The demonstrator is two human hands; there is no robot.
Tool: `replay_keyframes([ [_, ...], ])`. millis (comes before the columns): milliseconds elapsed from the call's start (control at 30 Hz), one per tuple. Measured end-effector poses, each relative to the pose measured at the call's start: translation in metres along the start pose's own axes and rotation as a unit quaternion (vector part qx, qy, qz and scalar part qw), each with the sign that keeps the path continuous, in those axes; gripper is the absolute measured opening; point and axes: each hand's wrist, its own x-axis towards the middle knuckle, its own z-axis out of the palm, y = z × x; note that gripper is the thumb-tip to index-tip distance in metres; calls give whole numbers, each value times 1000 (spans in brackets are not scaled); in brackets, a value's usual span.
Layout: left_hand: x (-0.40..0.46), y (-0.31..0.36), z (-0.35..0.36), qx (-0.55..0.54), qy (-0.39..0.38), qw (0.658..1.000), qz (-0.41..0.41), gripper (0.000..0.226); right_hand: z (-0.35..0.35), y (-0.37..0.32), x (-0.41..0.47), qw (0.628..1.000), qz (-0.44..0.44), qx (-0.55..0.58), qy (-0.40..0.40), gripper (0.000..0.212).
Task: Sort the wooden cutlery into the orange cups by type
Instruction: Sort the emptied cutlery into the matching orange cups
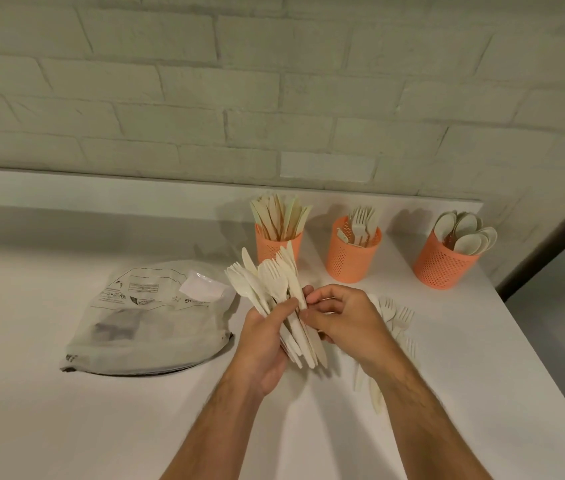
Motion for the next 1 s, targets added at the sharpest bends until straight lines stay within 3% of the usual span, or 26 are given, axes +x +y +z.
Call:
replay_keyframes([
  [133, 0, 2, -2, 10, 21, 1000, -7, 26, -3, -1, 0, 999, 8, 29, -22, 14],
  [400, 3, -3, 2, 23, 70, 997, 14, 26, 5, 4, -3, 999, -36, -14, -19, 15],
  [667, 1, 0, 3, 32, 46, 998, 40, 27, 0, 5, -1, 999, -3, 47, -8, 16],
  [833, 2, -1, 4, 39, 55, 997, 42, 28, 0, 3, -1, 998, -2, 48, -41, 14],
  [1000, 2, 2, 1, 42, 45, 998, 34, 23, -2, -1, -2, 988, 43, 119, -91, 19],
])
